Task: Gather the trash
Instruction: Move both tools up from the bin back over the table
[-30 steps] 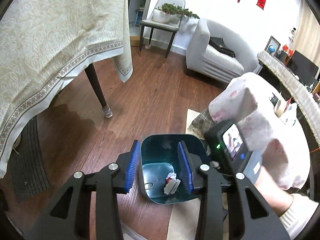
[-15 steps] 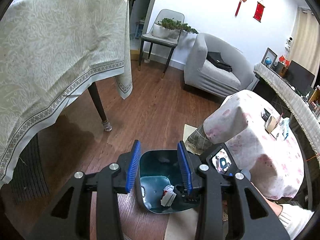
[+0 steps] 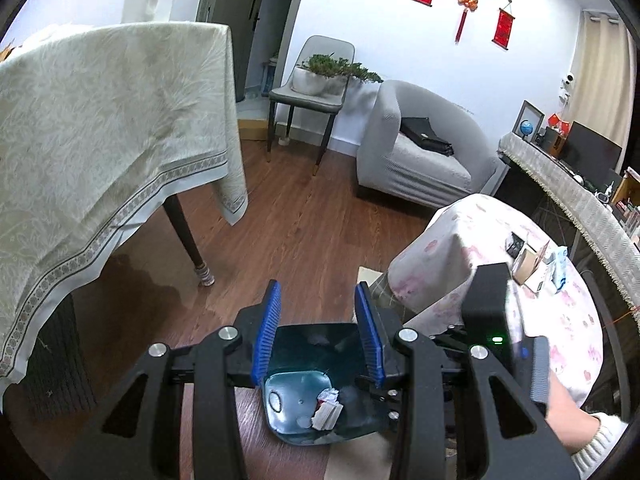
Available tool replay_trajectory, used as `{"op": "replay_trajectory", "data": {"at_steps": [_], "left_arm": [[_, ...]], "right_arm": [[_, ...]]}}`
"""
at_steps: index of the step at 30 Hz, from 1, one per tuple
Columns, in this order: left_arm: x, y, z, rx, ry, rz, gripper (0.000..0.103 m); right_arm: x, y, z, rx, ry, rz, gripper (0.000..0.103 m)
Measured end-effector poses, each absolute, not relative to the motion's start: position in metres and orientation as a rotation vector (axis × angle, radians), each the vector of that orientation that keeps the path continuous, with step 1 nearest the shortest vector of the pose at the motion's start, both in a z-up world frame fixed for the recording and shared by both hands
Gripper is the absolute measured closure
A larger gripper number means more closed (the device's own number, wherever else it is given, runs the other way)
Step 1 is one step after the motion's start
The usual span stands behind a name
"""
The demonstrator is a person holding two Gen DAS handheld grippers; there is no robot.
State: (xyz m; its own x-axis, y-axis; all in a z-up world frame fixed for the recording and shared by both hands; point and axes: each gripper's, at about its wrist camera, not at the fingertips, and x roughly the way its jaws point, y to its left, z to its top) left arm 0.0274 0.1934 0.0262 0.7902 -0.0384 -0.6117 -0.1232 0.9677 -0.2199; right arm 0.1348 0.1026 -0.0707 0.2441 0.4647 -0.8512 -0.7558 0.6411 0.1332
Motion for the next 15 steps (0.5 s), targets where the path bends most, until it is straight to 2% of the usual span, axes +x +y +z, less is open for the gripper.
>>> {"op": "replay_trajectory", "data": {"at_steps": [4,15], "left_arm": [[0.033,0.182,0.034,-0.255,0.635,0.029,0.063],[0.063,0.131,0.038,-0.228,0.623,-0.056,0.052]], "right_arm": [[0.135,0.084,-0.048,-0.323,0.965,0.844,0.041],[0.141,0.019,-0.009,-0.305,0.85,0.754,0.037]]}}
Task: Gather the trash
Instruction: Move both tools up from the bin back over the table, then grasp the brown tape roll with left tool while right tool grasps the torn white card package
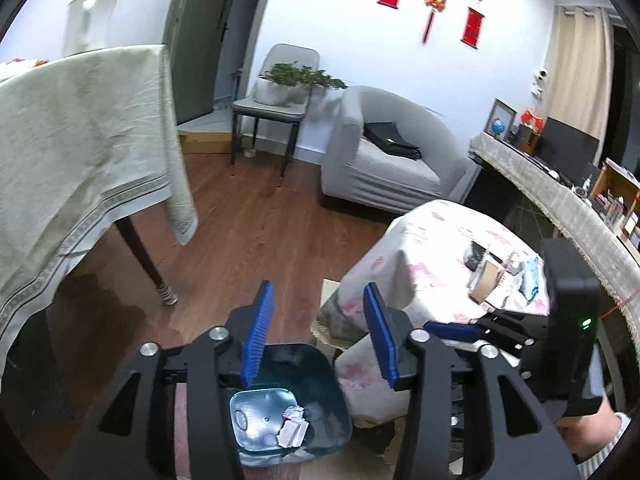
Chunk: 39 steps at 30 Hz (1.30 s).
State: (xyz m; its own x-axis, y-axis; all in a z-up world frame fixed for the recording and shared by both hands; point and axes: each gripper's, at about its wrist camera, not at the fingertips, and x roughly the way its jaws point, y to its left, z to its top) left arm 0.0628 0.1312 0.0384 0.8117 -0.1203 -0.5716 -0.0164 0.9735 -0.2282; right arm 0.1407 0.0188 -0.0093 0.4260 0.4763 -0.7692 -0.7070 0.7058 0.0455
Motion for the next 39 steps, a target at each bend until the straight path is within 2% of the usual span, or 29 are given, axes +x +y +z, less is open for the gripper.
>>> {"op": "replay_trajectory", "data": {"at_steps": [3,9,13,39], "left_arm": [[0.071,0.115,0.036,-0.211,0.626,-0.083,0.049],[0.088,0.086,0.028,-0.188,0.644,-0.127,0.045],[0.096,0.067,0.023,-0.18,0.659,-0.164,0.042],[0.163,-0.048,-0.032,0.042,0.749,-0.446,0.039]], "right_arm": [[0.141,0.001,0.001,-0.315,0.809,0.723,0.031],[0.151,-0.045,0.012,-0.299,0.772,0.642,0.028],[0.157,-0.072,0.014,-0.286,0.765,0.598,0.028],[0.169,-0.191,0.019,-0.237,0.747,0.484,0.026]]}}
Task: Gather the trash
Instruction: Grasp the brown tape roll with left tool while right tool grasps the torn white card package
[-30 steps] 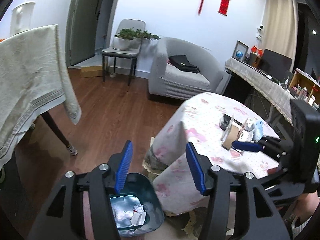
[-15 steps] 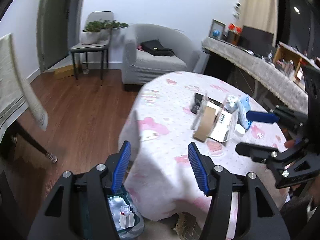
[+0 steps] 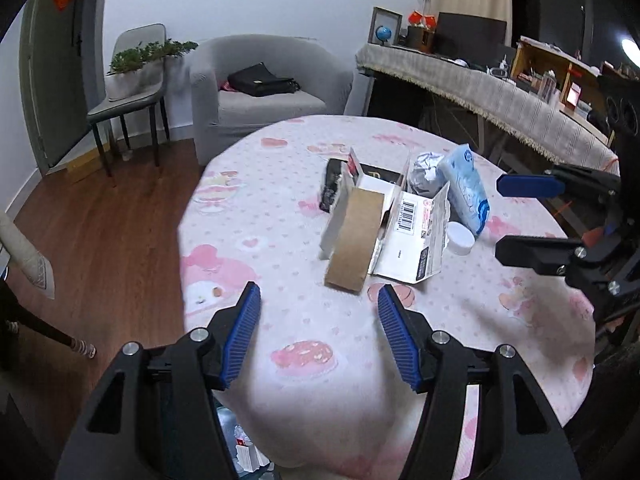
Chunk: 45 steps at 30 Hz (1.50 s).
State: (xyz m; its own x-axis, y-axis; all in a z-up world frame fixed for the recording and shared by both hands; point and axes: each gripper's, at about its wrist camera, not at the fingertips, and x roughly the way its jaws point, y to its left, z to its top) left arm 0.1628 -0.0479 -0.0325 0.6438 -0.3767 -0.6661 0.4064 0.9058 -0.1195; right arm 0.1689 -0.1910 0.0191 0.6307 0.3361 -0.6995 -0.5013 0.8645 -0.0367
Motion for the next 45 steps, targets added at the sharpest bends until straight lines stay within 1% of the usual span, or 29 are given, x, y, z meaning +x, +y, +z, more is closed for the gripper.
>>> {"op": "replay_trajectory", "data": {"at_steps": [5,6,8,10,11,13,17,18,24,28,45], "left_arm": [[0.169,-0.054,-0.034,0.046,0.745,-0.457,0.039],[0.17,-0.054,-0.035,0.042,0.745,-0.462,0.04],[0.172,-0.055,-0.034,0.035,0.746,-0.476,0.046],[0.172,-0.057,-0.034,0.037,0.747,-0.49,0.054],[0.173,-0.057,-0.035,0.038,0.748,-0.497,0.056],[0.173,-0.061,-0.035,0.036,0.749,-0.515,0.064],[0.169,-0.068,-0.036,0.058,0.747,-0.541,0.074],[0.169,-0.069,-0.036,0.059,0.748,-0.544,0.08],[0.166,-0.066,-0.035,0.046,0.753,-0.554,0.08],[0.164,-0.062,-0.034,0.042,0.751,-0.553,0.08],[0.146,-0.02,-0.013,-0.025,0.702,-0.533,0.08]], "right_arm": [[0.172,-0.198,0.017,-0.223,0.758,0.487,0.026],[0.172,-0.198,0.017,-0.225,0.76,0.489,0.026],[0.172,-0.199,0.015,-0.228,0.764,0.491,0.026],[0.173,-0.201,0.013,-0.228,0.769,0.489,0.026],[0.173,-0.202,0.013,-0.227,0.771,0.488,0.026],[0.175,-0.204,0.012,-0.223,0.773,0.484,0.026],[0.177,-0.205,0.012,-0.215,0.777,0.48,0.026],[0.177,-0.205,0.012,-0.215,0.775,0.481,0.026],[0.178,-0.194,0.009,-0.249,0.777,0.494,0.025],[0.176,-0.183,0.009,-0.288,0.757,0.507,0.015],[0.186,-0.129,0.0,-0.439,0.713,0.508,0.013]]}}
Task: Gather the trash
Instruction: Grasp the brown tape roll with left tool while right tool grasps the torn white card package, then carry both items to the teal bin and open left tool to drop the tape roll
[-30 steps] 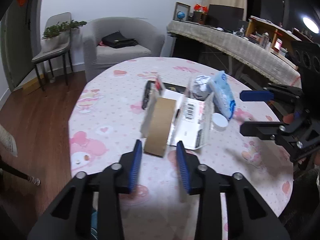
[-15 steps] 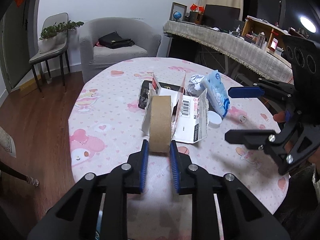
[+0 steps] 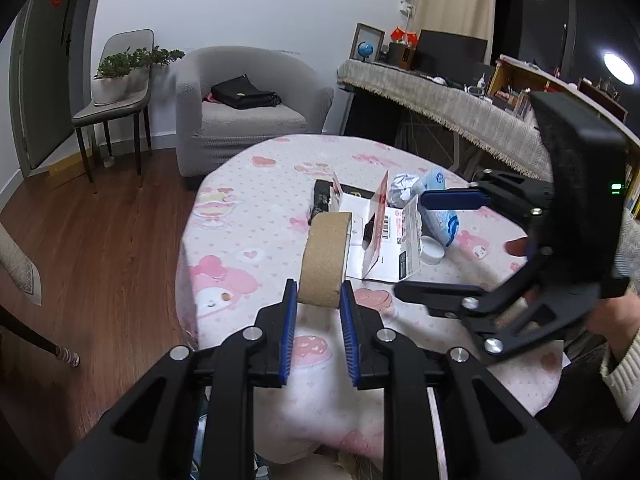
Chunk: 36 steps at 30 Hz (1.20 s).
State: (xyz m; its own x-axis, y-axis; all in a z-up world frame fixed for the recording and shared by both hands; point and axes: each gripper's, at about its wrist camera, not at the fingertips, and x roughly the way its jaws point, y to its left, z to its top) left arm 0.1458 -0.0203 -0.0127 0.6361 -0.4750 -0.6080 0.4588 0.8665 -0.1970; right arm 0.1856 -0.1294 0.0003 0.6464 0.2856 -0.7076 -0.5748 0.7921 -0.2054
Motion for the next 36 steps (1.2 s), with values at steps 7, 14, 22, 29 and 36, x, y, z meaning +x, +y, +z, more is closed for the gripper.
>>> {"op": "replay_trajectory", "data": {"at_steps": [7,14,22,29,36], "left_arm": [[0.136,0.002,-0.005,-0.047,0.681,-0.515,0.08],[0.127,0.021,0.0,-0.056,0.674,-0.497,0.08],[0.12,0.037,0.004,-0.066,0.67,-0.488,0.08],[0.114,0.047,0.007,-0.066,0.668,-0.48,0.08],[0.109,0.064,0.007,-0.079,0.668,-0.453,0.08]], "right_arm": [[0.201,-0.119,-0.006,-0.473,0.72,0.464,0.013],[0.209,-0.116,-0.002,-0.51,0.691,0.412,0.012],[0.222,-0.11,-0.012,-0.51,0.719,0.392,0.012],[0.227,-0.099,-0.013,-0.509,0.72,0.388,0.013],[0.232,-0.094,-0.011,-0.464,0.748,0.391,0.023]]}}
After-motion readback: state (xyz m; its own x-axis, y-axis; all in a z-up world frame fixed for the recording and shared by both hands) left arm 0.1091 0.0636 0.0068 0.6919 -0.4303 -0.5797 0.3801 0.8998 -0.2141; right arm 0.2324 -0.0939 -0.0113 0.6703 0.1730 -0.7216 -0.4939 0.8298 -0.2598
